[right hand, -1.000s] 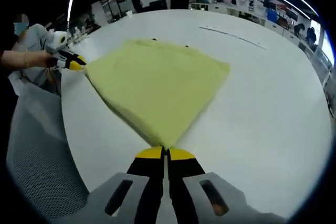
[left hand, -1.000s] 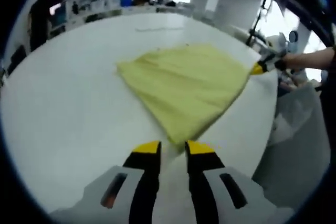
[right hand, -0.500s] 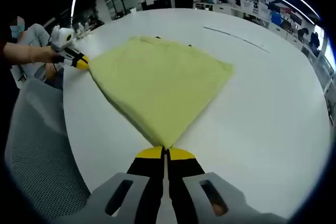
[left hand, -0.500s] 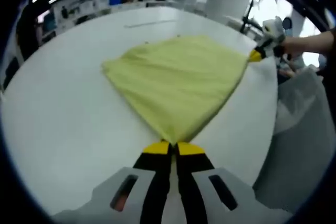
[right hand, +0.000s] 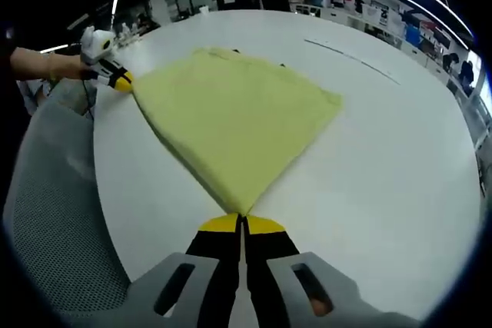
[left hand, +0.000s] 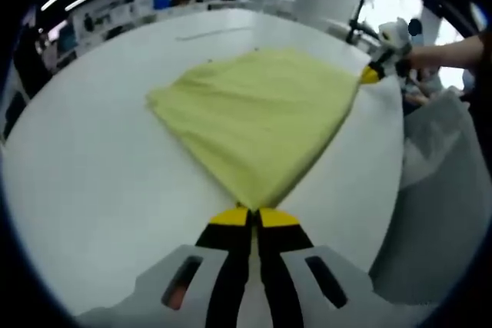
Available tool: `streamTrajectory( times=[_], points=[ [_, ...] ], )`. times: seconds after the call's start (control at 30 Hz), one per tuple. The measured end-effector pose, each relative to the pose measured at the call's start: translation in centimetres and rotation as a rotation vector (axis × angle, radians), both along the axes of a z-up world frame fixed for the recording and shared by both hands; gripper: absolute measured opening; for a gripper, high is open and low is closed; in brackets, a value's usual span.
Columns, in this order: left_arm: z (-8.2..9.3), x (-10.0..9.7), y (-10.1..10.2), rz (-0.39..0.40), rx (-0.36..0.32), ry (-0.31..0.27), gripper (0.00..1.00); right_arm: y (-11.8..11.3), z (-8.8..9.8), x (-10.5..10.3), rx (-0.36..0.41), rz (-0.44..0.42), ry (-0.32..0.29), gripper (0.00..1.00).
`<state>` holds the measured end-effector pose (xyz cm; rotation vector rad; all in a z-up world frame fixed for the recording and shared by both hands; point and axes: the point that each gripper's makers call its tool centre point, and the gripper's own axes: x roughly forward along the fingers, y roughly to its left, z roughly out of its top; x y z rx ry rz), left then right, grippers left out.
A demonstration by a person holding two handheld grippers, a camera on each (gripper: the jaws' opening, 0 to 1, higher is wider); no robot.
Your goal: Fold the garment on the visible template until the final outline fits inside the template.
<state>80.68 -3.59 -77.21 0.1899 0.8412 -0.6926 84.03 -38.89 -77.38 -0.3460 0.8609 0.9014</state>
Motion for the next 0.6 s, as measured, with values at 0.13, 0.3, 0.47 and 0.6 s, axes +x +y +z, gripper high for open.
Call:
streamTrajectory(
  times=[0.13, 0.3, 0.47, 0.6],
  points=[
    [0.00, -0.22, 0.57, -0.008, 0.010, 0.011, 0.00, -0.01, -0.02, 0.07, -0.006, 0.004, -0.003, 0.02],
    [0.06, -0.21, 0.81, -0.007, -0.001, 0.018, 0.00, 0.01, -0.13, 0.05, -0.009, 0.006, -0.002, 0.02],
    [-0.09, -0.35, 0.61, -0.018, 0.006, 0.027, 0.00, -0.02, -0.16, 0.01, -0.010, 0.009, -0.002, 0.02],
    [-0.10, -0.44, 0.59, -0.017, -0.003, 0.032, 0.00, -0.04, -0.17, 0.00, -0.011, 0.012, -0.002, 0.02]
  ],
)
